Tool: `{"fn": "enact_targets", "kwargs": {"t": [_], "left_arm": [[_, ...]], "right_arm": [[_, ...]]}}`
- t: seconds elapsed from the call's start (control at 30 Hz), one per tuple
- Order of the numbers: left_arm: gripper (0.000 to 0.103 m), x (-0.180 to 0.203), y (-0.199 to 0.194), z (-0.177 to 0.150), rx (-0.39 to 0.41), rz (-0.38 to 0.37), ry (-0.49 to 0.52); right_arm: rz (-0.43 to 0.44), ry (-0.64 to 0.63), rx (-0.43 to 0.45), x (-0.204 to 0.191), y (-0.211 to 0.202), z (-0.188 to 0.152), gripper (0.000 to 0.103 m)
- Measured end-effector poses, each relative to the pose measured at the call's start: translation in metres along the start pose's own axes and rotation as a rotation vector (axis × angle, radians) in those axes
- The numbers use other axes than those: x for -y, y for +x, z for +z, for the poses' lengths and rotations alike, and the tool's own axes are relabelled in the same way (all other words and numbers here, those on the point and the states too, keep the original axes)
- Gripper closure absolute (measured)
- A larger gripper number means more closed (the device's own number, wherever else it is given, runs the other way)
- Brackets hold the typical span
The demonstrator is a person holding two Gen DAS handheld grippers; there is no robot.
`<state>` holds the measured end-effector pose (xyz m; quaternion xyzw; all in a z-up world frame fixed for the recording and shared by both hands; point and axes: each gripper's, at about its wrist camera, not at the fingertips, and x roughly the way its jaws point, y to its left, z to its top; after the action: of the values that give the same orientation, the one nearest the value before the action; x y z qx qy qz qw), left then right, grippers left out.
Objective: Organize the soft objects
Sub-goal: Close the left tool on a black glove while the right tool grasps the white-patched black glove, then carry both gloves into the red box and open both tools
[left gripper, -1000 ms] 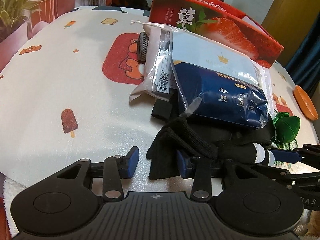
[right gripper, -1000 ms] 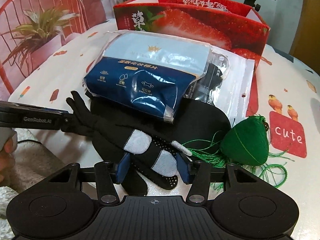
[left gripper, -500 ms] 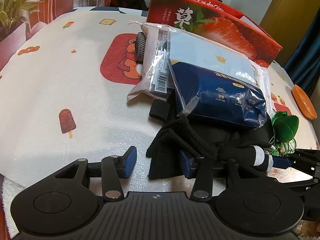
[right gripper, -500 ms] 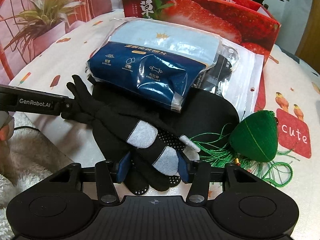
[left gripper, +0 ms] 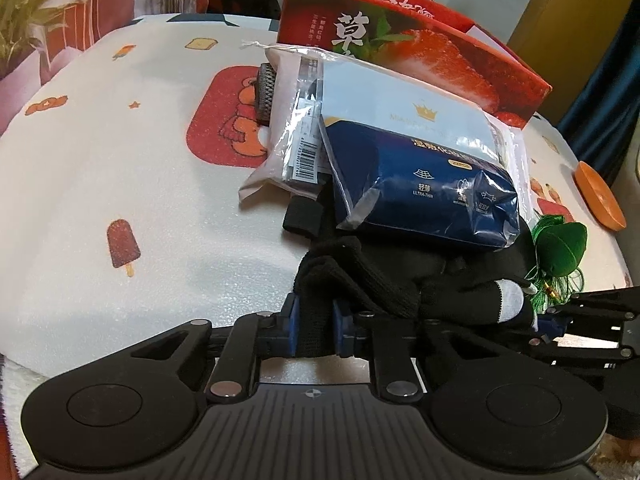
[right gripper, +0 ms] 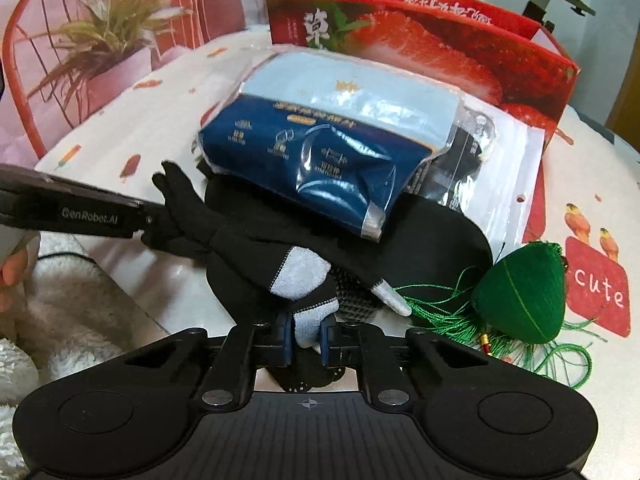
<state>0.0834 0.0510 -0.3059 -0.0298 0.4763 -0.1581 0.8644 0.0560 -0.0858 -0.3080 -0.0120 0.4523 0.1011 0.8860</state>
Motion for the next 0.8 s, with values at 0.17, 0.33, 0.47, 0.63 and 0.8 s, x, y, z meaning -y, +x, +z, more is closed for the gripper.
{"fn": "enact_targets", "kwargs": {"t": [0.17,0.33,0.47,0.63,0.8], "left_arm": [[0.086,0.002,-0.005,0.001,0.005,0.022,0.006],[0.086,0.008,-0.019,0.003,0.055,0.035,0.03],[0.086,0.017,-0.034,0.009,0.113,0.05,0.086],[0.086,0.026,-0.052,0.016,0.181,0.061,0.136],[0.086,0.028,-0.065,0.029,0.231,0.038,0.139]], "right_arm": [[0.012,-0.002,0.072,0.002,-0.014,0.002,0.092],[0.017,0.008,0.129,0.006,-0.029,0.004,0.092],[0.009,-0.014,0.189,0.004,-0.041,0.008,0.092],[-0.002,-0.022,0.25,0.006,-0.054,0.018,0.092],[-0.009,-0.013,0.302,0.014,-0.064,0.034,0.092]]}}
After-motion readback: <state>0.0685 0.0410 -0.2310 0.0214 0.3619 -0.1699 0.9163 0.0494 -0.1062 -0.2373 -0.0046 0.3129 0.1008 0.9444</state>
